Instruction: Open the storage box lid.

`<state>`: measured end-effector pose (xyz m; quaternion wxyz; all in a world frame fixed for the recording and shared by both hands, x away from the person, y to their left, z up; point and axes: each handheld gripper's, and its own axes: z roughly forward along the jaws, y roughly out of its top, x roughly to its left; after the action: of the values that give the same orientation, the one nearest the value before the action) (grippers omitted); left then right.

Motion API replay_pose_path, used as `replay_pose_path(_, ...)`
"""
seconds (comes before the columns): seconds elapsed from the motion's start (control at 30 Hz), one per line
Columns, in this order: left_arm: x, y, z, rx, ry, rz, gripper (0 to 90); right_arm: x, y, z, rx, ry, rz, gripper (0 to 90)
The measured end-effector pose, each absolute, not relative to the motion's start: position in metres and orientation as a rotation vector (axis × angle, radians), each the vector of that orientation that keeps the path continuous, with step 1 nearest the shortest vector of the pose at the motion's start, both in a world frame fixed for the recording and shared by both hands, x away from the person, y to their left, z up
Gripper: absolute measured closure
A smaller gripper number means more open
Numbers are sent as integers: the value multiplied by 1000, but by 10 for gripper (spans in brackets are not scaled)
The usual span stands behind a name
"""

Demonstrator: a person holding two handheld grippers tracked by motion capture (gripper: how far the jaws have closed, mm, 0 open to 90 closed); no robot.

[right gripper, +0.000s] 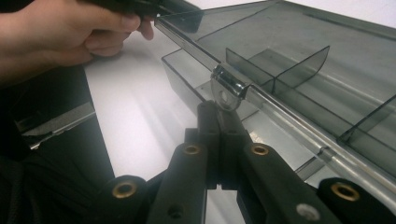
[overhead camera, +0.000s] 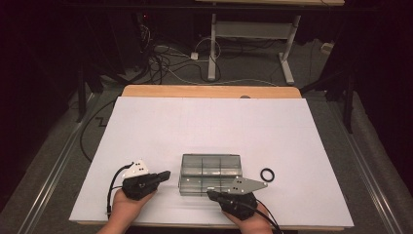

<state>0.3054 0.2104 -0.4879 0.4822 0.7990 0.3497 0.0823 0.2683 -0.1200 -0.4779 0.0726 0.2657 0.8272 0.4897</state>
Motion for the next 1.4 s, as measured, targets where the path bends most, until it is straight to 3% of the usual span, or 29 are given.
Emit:
replay_pose_path(0.27,325,204,-481,1895,884,191,877,270,-120,-474,799,2468,1492,900)
replay_pose_path(1.4,299,182,-475,1904,707,115,876,275,-121,-453,750,2392,1549,900)
